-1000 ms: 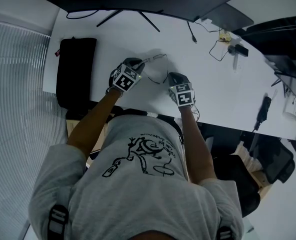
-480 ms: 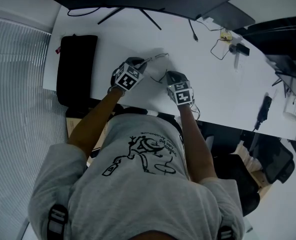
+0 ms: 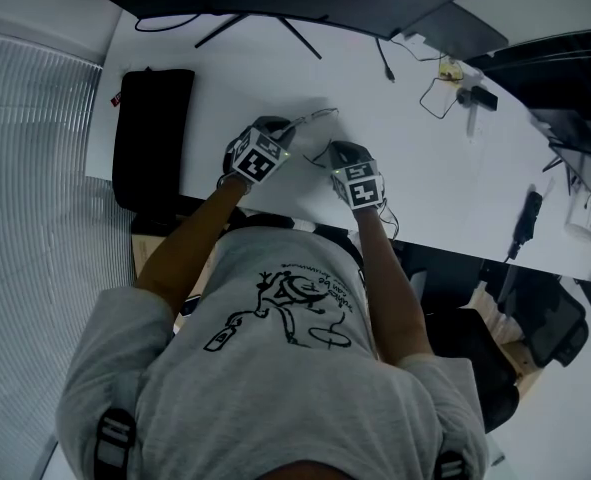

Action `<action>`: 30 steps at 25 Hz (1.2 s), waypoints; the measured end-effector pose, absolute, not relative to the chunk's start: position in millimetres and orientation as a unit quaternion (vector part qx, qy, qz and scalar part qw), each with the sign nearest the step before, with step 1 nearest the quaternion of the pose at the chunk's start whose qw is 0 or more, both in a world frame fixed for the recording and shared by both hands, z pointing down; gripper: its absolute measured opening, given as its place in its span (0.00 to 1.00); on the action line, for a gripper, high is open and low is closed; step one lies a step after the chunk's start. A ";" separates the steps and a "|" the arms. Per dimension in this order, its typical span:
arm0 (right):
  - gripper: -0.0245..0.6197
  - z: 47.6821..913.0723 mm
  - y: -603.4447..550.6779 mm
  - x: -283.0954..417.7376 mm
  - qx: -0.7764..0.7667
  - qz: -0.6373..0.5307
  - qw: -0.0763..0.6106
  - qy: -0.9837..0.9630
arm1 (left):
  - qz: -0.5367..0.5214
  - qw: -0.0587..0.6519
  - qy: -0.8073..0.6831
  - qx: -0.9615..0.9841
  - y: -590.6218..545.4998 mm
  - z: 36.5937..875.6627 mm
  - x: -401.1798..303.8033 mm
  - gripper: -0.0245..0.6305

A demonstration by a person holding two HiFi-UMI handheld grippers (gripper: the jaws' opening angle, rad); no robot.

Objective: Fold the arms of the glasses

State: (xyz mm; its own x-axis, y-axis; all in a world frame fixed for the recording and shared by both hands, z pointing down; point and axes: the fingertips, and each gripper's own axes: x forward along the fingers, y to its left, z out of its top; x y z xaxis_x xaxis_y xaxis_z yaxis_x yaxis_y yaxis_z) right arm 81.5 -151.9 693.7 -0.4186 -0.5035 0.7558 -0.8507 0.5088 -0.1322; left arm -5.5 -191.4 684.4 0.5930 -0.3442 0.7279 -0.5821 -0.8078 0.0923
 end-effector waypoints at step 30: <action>0.06 695.4 -140.5 67.8 0.409 0.272 0.340 -0.802 | 0.367 0.149 -0.233 0.888 -162.7 680.5 14.3 0.14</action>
State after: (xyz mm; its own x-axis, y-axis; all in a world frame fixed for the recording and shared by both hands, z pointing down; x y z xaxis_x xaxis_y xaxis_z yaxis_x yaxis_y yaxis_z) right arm 67.8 -140.5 695.4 -0.4352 -0.4709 0.7673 -0.8402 0.5186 -0.1583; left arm 14.3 -162.7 680.5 0.6215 -0.3038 0.7221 -0.5235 -0.8468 0.0943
